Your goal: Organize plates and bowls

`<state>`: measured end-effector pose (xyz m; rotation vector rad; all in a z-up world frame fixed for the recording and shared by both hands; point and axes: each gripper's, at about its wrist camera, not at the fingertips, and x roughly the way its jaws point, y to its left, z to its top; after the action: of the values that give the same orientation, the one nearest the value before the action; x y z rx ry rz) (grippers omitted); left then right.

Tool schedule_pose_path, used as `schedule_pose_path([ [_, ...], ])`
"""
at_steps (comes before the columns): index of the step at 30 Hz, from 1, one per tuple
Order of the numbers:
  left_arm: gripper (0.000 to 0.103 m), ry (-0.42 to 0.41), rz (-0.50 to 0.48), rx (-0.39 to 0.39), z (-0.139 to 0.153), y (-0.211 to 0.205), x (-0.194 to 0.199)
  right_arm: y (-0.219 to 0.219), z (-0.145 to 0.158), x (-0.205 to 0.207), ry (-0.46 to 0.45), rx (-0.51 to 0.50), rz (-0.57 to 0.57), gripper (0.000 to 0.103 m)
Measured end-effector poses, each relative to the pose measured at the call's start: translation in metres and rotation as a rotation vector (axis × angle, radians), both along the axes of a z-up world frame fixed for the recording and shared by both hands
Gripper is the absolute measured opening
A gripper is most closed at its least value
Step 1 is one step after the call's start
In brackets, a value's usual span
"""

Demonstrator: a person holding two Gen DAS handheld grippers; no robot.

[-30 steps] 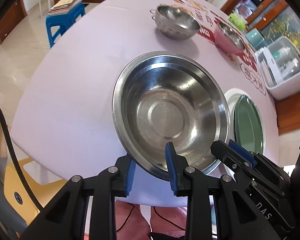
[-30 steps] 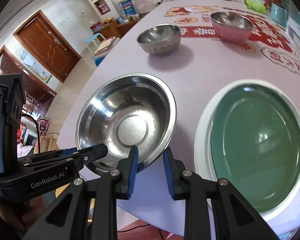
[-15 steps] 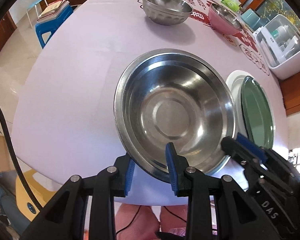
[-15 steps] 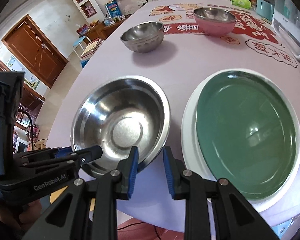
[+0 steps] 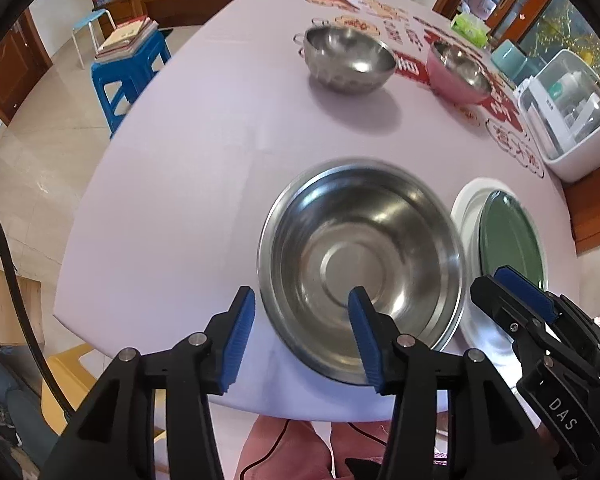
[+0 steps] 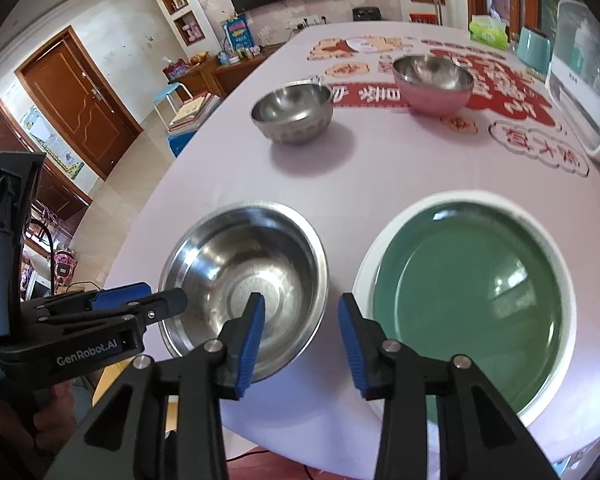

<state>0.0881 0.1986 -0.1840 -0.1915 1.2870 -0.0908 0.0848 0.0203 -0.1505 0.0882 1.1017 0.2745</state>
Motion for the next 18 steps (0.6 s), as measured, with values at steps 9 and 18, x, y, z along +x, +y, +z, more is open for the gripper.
schedule_pose_path([
  [9,0.058,-0.095,0.040,0.045,0.046,-0.020,0.014,-0.022,0.023,0.022,-0.045,0.003,0.052,0.054],
  [18,0.070,-0.169,0.084,0.073,0.091,-0.059,0.046,-0.057,0.040,0.057,-0.062,0.002,0.082,0.063],
])
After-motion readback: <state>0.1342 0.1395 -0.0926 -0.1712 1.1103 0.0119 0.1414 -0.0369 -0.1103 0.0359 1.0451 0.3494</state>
